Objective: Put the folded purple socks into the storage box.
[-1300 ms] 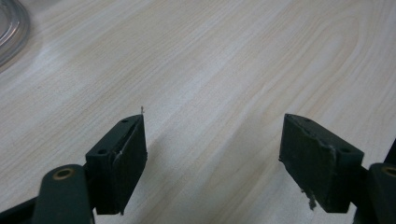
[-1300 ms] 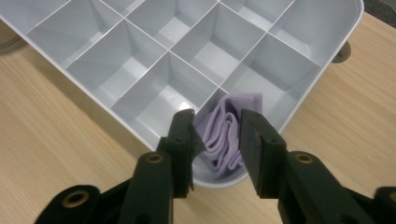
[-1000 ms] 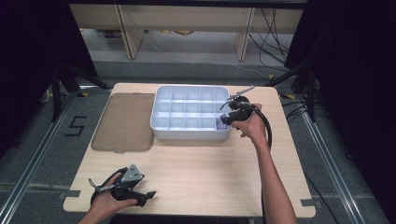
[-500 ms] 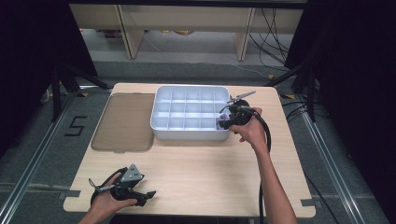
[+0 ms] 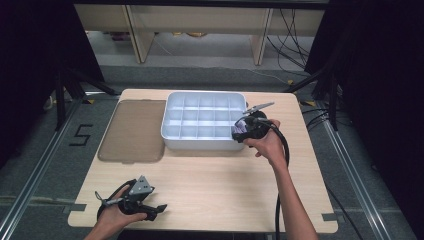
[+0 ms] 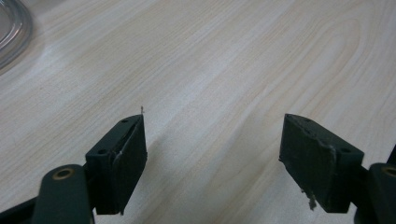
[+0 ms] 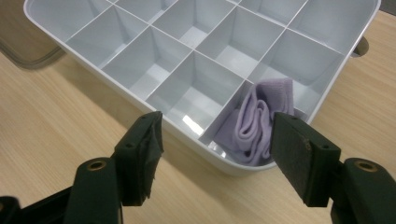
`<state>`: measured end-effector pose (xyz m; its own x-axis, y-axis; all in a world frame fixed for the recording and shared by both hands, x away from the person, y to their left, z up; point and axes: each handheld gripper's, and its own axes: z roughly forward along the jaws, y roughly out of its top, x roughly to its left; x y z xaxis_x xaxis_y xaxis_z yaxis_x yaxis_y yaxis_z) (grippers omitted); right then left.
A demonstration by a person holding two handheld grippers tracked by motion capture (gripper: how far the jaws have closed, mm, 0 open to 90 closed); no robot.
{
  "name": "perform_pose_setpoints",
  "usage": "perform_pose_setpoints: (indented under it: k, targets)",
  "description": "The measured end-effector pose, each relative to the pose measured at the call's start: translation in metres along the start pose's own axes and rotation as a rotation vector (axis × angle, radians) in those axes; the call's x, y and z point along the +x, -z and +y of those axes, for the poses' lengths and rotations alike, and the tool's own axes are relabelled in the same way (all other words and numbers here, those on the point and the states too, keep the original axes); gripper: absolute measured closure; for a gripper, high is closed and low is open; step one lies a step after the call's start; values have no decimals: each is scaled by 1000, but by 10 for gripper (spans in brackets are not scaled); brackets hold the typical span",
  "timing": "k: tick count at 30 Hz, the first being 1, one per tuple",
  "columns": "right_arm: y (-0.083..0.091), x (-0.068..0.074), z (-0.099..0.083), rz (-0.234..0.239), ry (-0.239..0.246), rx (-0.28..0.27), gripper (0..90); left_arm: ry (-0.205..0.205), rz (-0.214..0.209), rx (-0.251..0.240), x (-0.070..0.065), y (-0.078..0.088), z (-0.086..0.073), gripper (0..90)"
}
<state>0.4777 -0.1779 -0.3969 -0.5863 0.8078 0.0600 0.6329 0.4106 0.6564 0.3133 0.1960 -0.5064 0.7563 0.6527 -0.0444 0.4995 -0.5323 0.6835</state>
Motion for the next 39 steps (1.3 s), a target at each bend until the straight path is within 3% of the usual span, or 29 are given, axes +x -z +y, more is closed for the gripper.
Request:
perform_pose_setpoints:
  k: [2,7,8,11,15,16,19,20,22,25,26,27,28,29,36,37,38,39]
  targets:
    - [2,2,-1,1,-5,7,339,-31,4,1,2,1,1,223]
    - [3,9,-5,9,-5,-16,315,-24,6,-2,2,0,0,223]
    - [2,11,-6,10,-4,-32,311,-1,0,-1,1,0,0,223]
    - [3,14,-11,29,30,-63,302,-40,16,-1,5,1,1,222]
    - [3,23,-19,41,48,-73,296,-10,3,-1,2,1,0,222]
    - [4,25,-20,42,32,-73,296,4,3,-7,1,0,-1,221]
    - [2,29,-25,59,31,-89,294,2,4,-6,1,0,-1,221]
    - [3,30,-25,54,34,-69,294,2,4,-7,1,0,-1,221]
    - [-1,29,-26,62,63,-90,289,1,5,-8,1,0,-1,221]
    - [3,31,-28,53,31,-72,286,-4,4,-8,1,1,0,221]
    - [2,31,-29,48,53,-78,282,-4,4,-9,1,0,0,221]
    - [3,32,-29,55,41,-66,279,-5,4,-10,1,0,0,221]
    - [1,34,-31,58,27,-89,277,-4,5,-10,1,1,0,221]
    - [3,33,-32,50,49,-78,274,-5,6,-11,1,1,0,221]
    - [5,39,-39,59,45,-87,255,-7,4,-11,2,1,0,221]
    - [7,40,-39,65,39,-68,255,-8,5,-11,2,1,0,221]
    - [5,41,-41,64,48,-95,255,-6,4,-11,1,1,0,221]
    - [7,42,-41,69,42,-58,255,-8,3,-11,1,1,0,221]
